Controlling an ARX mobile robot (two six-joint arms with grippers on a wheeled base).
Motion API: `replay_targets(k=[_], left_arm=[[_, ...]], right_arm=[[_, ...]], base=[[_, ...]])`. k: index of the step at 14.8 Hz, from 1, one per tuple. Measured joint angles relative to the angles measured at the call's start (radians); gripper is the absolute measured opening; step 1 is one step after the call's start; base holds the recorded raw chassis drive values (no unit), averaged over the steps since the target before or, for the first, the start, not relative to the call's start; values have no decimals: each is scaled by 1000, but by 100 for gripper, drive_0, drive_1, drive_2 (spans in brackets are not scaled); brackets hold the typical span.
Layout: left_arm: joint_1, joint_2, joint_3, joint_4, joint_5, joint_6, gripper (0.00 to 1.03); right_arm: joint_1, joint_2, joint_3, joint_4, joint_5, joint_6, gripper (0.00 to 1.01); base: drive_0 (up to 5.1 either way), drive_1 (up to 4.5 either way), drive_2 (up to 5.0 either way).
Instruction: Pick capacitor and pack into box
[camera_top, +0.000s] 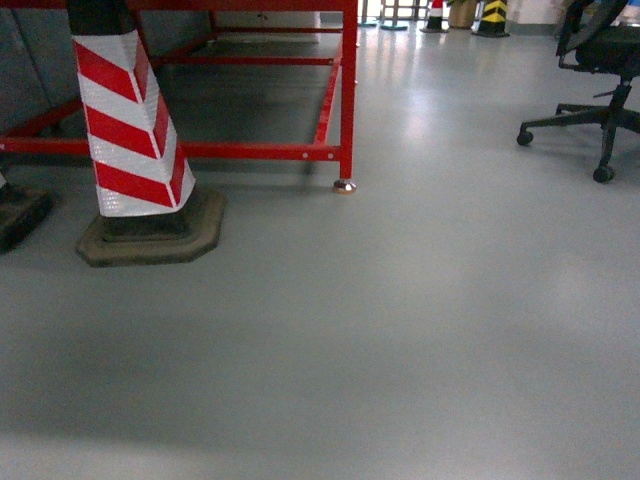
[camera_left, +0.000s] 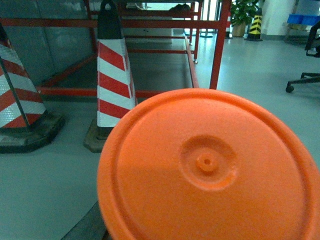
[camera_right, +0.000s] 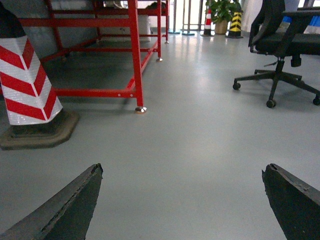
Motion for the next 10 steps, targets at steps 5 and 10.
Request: replay_targets(k=[5,10], left_arm=[[0,0,0,-5,0,0,44],[0,0,0,-1,0,0,44]], right_arm=[[0,0,0,1,0,0,98],[0,0,0,3,0,0,98]], base=[[-505,241,241],[-498,247,247]])
